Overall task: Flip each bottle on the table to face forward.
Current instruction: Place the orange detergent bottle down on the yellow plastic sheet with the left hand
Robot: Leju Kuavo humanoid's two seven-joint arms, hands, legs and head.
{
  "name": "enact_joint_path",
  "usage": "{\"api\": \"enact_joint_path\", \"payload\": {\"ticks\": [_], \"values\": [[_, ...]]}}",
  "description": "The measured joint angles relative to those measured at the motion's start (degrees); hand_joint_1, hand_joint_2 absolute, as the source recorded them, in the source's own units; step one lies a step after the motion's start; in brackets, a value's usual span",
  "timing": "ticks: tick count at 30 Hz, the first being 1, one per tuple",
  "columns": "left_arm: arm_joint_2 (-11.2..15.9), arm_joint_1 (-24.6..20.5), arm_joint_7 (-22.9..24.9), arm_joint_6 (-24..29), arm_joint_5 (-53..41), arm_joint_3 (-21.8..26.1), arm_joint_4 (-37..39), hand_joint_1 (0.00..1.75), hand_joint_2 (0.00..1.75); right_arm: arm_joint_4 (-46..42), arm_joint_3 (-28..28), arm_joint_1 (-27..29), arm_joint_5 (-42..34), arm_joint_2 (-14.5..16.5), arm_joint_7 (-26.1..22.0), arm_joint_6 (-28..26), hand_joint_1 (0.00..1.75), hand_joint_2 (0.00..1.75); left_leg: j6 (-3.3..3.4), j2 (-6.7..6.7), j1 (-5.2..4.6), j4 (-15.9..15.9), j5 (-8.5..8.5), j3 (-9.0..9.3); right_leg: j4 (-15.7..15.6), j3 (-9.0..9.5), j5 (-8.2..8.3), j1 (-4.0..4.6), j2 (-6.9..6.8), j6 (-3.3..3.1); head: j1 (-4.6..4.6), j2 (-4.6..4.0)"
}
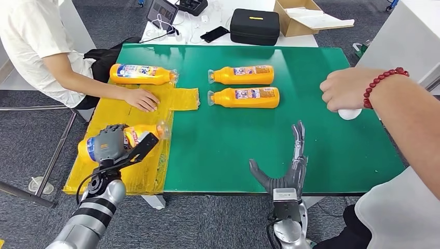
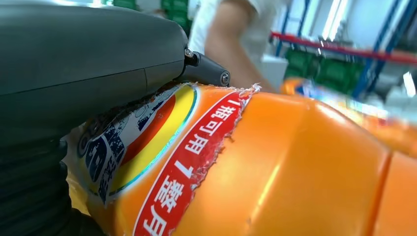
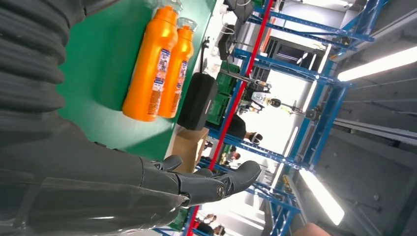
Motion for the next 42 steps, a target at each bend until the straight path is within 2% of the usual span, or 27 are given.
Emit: {"api": "enact_joint_path", "payload": {"ticks": [2,4,8,9,11,13,18,24,28,37,41,42], "values": [[-0.14,-1.03,0.01,-1.44,-0.13,-0.47,2.61,1.75,1.75,0.19,-0.04,-0.01,-0.29,-0.04,0.0,0.01,0.0,1.75,0.0,0.0,0.0,0.0,0.01,0.0,0.0,0.0,0.01,0.0,0.0,0.0,0.01,0.01],[-0.35,-1.98,-0.02,-2.5,0.05,-0.82,4.85,1.63,1.75,0.41,-0.08,-0.02,-0.43,-0.09,0.0,0.01,0.0,1.75,0.01,0.01,0.0,0.0,0.01,0.0,0.0,0.0,0.01,0.0,0.0,0.01,0.01,0.01],[-0.71,-3.92,-0.49,-5.03,0.51,-1.41,8.44,1.0,1.75,0.87,-0.13,-0.07,-0.97,-0.2,0.0,0.07,0.0,1.75,0.01,-0.02,0.0,0.0,0.01,-0.01,0.0,0.03,0.0,-0.01,-0.01,0.01,0.01,0.0],[-0.77,-4.36,-0.74,-6.29,0.54,-1.56,9.22,0.89,1.75,0.98,-0.13,-0.08,-1.15,-0.2,0.0,0.11,0.0,1.75,0.01,-0.03,0.0,0.0,0.0,0.0,0.0,0.04,0.0,-0.01,-0.01,0.01,0.0,0.0],[-0.81,-5.22,-1.34,-9.13,0.51,-2.0,10.58,0.73,1.75,1.21,-0.13,-0.13,-1.47,-0.2,0.0,0.29,0.0,1.75,0.01,-0.06,0.0,0.0,0.0,0.0,0.0,0.06,0.0,-0.01,-0.04,0.0,0.0,0.01],[-0.8,-5.96,-1.91,-11.22,0.51,-2.52,11.53,0.71,1.75,1.45,-0.12,-0.29,-1.67,-0.2,0.0,0.48,0.0,1.75,0.01,-0.13,0.0,0.0,0.01,0.02,0.0,0.1,-0.01,-0.01,-0.09,0.0,0.0,0.01],[-0.81,-7.44,-3.27,-15.54,1.53,-3.26,13.33,0.28,1.75,2.19,-0.12,-0.85,-2.5,-0.22,0.0,0.9,0.0,1.75,0.03,-0.25,-0.01,-0.01,0.03,0.16,0.0,0.3,-0.03,-0.01,-0.22,-0.01,-0.01,0.01],[-0.78,-8.6,-4.82,-20.89,2.97,-3.56,14.63,0.09,1.75,2.8,-0.13,-1.12,-4.06,-0.27,0.0,1.63,0.0,1.75,0.08,-0.32,-0.02,-0.01,0.07,0.26,0.0,0.45,-0.03,-0.02,-0.3,0.0,0.01,0.0],[-0.67,-9.21,-5.21,-22.71,3.47,-4.2,14.86,0.09,1.75,2.81,-0.16,-1.15,-4.54,-0.27,0.0,2.07,0.0,1.75,0.07,-0.32,-0.02,-0.01,0.08,0.3,0.0,0.48,-0.02,-0.02,-0.3,0.01,0.0,0.0],[-0.57,-9.42,-5.33,-22.95,3.56,-4.62,15.22,0.1,1.75,2.84,-0.18,-1.27,-4.61,-0.29,0.0,2.09,0.0,1.75,0.06,-0.32,-0.02,-0.01,0.09,0.3,0.0,0.48,-0.02,-0.02,-0.3,0.0,0.0,0.0],[-0.55,-9.47,-5.33,-23.26,3.74,-4.63,15.24,0.12,1.75,2.84,-0.19,-1.29,-4.9,-0.29,0.0,2.29,0.0,0.0,0.06,-0.32,-0.02,-0.01,0.1,0.3,0.0,0.48,-0.02,-0.02,-0.3,0.0,0.0,0.0],[-0.54,-9.5,-5.33,-23.53,3.84,-4.65,15.25,0.12,1.75,2.84,-0.19,-1.3,-5.02,-0.29,0.0,2.41,0.0,0.0,0.06,-0.32,-0.02,-0.01,0.1,0.3,0.0,0.49,-0.02,-0.02,-0.3,0.01,0.0,0.0]]}}
